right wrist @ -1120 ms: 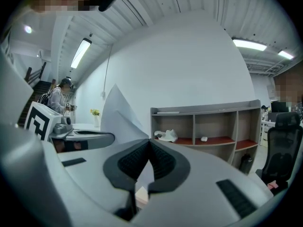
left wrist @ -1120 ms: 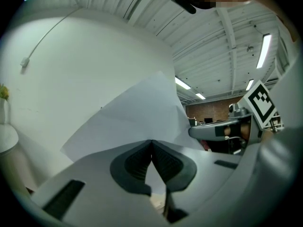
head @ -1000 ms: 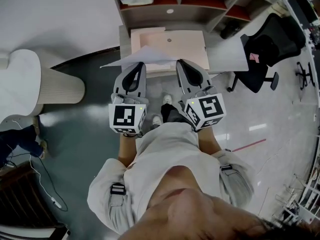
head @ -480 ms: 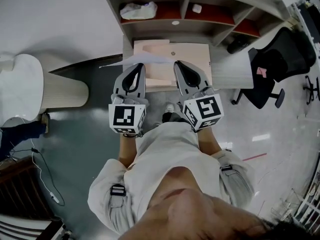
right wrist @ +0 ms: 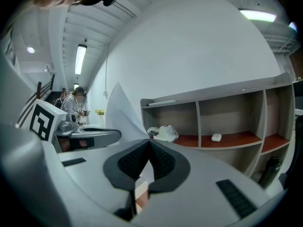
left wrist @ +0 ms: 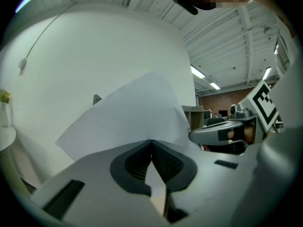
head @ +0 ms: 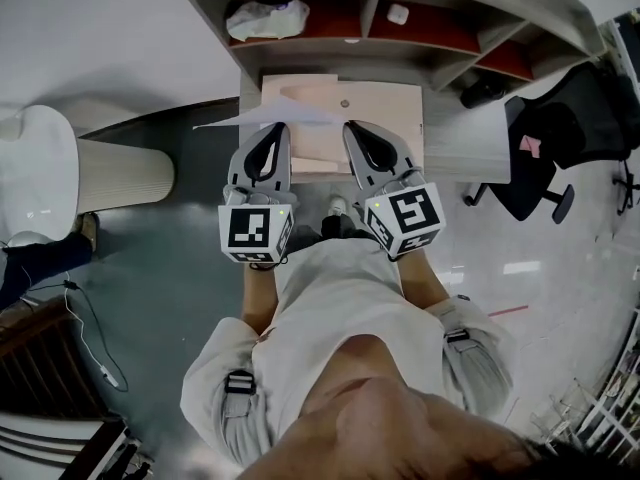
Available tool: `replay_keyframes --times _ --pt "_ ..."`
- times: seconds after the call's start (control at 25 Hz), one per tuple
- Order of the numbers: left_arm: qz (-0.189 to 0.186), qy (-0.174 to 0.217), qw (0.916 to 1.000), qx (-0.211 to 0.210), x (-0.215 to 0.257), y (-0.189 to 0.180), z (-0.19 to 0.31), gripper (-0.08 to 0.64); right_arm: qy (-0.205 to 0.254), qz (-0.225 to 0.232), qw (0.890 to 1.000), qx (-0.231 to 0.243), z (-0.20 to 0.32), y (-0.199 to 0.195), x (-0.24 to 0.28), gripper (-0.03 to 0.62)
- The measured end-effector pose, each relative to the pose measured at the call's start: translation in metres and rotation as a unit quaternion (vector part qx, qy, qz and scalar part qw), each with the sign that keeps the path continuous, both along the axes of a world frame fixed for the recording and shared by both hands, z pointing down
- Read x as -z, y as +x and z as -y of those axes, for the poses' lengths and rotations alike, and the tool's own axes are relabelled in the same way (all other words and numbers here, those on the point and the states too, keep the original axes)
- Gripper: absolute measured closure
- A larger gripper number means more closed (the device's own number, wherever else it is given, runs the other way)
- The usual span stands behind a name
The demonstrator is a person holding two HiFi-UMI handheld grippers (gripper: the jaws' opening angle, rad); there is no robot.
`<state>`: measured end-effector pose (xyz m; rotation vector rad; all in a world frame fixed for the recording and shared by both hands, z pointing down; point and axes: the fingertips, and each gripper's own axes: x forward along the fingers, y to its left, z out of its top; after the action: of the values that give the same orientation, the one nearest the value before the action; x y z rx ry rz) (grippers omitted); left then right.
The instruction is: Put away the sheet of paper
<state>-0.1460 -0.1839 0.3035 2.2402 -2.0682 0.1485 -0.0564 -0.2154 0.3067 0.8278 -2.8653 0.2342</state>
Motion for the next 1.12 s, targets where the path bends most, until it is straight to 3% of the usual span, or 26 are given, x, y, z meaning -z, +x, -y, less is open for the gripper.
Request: replay_keyframes --times 0.16,0.4,0.76,1.12 --pt "-0.009 -0.008 0.9999 -0.009 -0.019 0.005 0.012 0.541 -0.018 -0.005 1.000 0.000 0.008 0.001 -0.017 0.574" --pt "0.016 -0.020 0.9983 -0.052 -0.054 0.021 0.033 0.541 -0.039 -0.010 0.999 -0.005 0.021 0.004 -0.049 0.574" --pt "-0.024 -0.044 0.9947 -0.089 -0.100 0.018 0.049 0.541 -0.079 -0.032 0.996 -0.039 0.035 0.000 -0.098 0.574" --pt "-0.041 -0.079 0.9864 -0.138 -0.148 0.010 0.073 0.541 -0.115 -0.065 0.989 -0.069 0.052 -0.009 -0.150 0.574"
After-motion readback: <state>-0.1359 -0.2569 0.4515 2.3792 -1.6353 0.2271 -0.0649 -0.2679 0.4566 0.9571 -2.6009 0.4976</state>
